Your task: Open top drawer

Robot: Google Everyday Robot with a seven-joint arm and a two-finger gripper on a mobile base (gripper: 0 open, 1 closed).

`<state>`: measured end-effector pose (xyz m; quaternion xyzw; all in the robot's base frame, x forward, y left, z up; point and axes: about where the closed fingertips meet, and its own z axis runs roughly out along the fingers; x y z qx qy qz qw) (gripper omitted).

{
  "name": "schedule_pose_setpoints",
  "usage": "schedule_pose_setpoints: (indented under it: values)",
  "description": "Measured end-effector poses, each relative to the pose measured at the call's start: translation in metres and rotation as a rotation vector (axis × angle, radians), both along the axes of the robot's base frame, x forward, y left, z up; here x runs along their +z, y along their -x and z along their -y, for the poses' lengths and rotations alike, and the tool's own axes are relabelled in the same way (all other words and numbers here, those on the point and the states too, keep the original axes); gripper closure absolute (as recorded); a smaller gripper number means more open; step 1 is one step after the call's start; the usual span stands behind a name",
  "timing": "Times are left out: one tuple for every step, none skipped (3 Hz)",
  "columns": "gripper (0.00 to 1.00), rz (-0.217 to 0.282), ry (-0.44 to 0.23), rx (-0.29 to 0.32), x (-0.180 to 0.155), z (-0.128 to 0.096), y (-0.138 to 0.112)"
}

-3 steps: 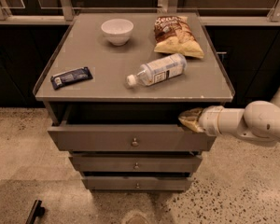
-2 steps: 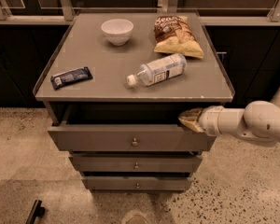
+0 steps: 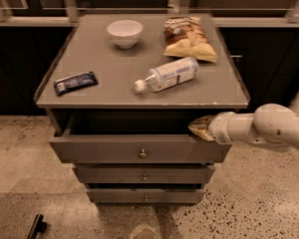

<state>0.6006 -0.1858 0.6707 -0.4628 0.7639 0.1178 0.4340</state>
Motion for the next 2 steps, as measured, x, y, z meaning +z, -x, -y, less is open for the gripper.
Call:
schedule_pose_setpoints:
  values:
    - [1.0, 0.0, 0.0, 0.0, 0.001, 0.0, 0.0]
    - [1.0, -0.046, 0.013, 0.01, -0.002, -0.002, 0.014]
